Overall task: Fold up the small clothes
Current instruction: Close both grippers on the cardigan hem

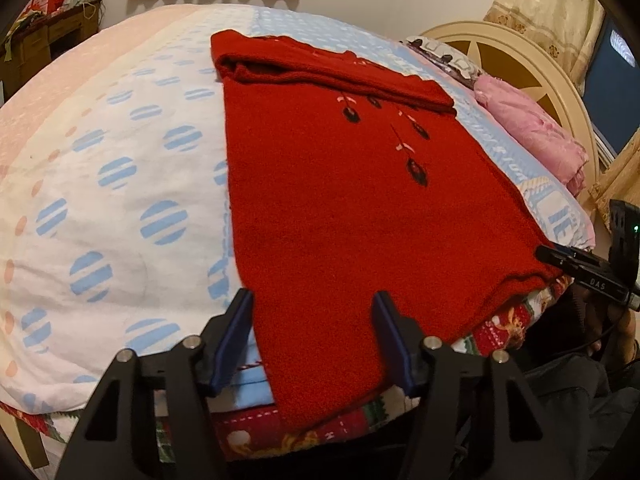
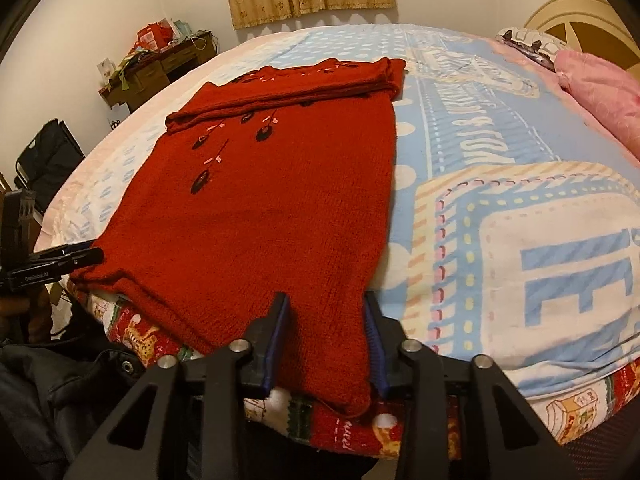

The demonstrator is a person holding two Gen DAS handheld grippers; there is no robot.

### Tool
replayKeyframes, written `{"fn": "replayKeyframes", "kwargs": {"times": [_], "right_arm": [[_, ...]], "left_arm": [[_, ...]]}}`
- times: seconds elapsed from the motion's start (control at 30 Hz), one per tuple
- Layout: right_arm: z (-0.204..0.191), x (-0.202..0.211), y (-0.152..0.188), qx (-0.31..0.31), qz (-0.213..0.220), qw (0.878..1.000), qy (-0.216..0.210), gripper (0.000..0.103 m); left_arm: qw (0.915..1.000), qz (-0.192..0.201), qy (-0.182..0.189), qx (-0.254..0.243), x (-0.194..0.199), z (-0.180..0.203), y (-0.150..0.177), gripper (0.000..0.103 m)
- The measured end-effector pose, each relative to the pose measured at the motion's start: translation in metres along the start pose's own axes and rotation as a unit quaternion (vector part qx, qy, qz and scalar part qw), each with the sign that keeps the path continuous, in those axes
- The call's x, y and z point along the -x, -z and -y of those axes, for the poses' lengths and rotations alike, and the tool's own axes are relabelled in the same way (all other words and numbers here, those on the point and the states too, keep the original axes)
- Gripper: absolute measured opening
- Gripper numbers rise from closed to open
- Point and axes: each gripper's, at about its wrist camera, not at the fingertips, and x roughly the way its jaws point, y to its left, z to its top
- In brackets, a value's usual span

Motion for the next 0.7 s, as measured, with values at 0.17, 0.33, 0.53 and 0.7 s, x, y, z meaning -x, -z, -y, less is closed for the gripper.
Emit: {"fn": "replayKeyframes", "kwargs": {"times": [0.17, 0.33, 0.53, 0.7], "right_arm": [[0.007, 0.004, 0.002, -0.019, -0.003, 1.000, -0.015, 0.034], [0.001, 0.006, 0.007, 0.003, -0.007, 1.000, -0.011, 0.034], [0.011, 0.016, 0.008, -0.012, 0.019, 0.999, -0.045, 0.011], [0.021, 0.035, 0.000, -0.040, 0.063, 0.993, -0.090, 0.009]], "left_arm": [[0.9996, -0.012, 0.021, 0.017, 0.008, -0.001, 0.003, 0.062], [0.9998, -0.018, 0.011, 0.006, 0.007, 0.004, 0.005, 0.061], [0.9985, -0.017, 0.040, 0.032, 0.013, -0.007, 0.004, 0.009], [0.9964, 0.017, 0.068, 0.048, 0.032, -0.014, -0.006, 0.009]]}}
